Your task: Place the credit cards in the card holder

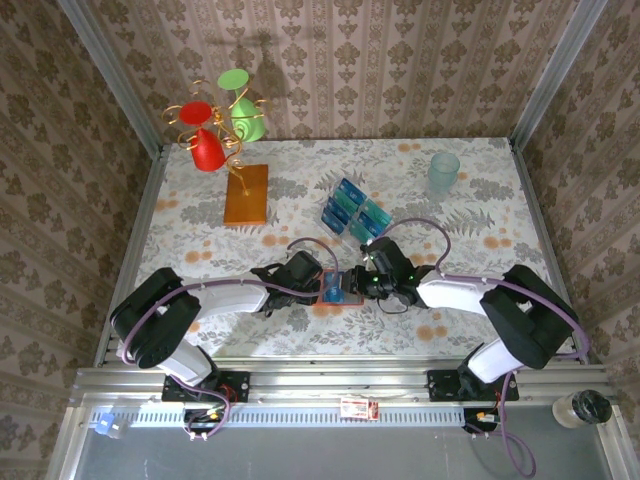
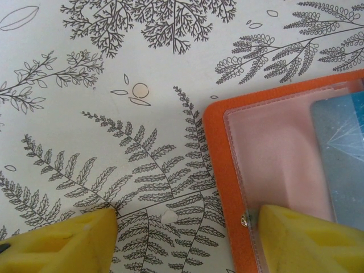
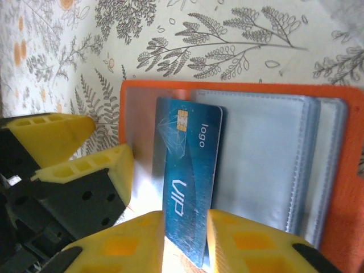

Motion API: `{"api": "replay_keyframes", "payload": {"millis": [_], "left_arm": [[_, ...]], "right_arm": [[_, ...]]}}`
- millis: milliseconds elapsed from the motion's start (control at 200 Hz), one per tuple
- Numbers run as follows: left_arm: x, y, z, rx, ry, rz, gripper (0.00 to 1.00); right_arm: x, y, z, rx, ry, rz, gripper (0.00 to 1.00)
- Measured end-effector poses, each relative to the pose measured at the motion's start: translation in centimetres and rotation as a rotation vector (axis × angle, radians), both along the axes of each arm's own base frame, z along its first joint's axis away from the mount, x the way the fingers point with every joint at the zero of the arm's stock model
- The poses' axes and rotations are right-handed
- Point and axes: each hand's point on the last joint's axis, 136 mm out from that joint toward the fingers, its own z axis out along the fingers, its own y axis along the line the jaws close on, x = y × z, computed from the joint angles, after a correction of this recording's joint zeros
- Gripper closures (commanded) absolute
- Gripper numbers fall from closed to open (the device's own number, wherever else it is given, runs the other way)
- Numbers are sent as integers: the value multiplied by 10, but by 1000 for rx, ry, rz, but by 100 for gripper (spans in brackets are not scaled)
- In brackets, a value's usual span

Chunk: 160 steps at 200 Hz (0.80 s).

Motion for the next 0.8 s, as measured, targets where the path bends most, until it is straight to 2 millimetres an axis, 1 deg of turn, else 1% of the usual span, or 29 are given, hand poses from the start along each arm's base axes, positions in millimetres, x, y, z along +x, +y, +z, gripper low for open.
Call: {"api": "replay_keyframes", "payload": {"millis": [60,115,295,430,515,685,800], "left_arm": [[0,0,0,0,0,1,32],[0,0,0,0,1,1,32],[1,-2,0,-6,-4,1,32],[2,-2,0,-8,-5,1,32],[2,-2,0,-9,-6,1,32],[2,-2,0,-6,-8,4,32],[3,0,1,-2,-13,7,32]], "right_arm": [[0,0,1,-12,0,9,93],[1,1,1,-23,-3,22,96],[3,9,-6,-47,16,43,97],[2,14,-18,-69,40,60,97],[2,18,-27,-84,56,69,99],[7,40,-27,-76,45,103,100],[7,44,-27,-76,44,110,100]]}}
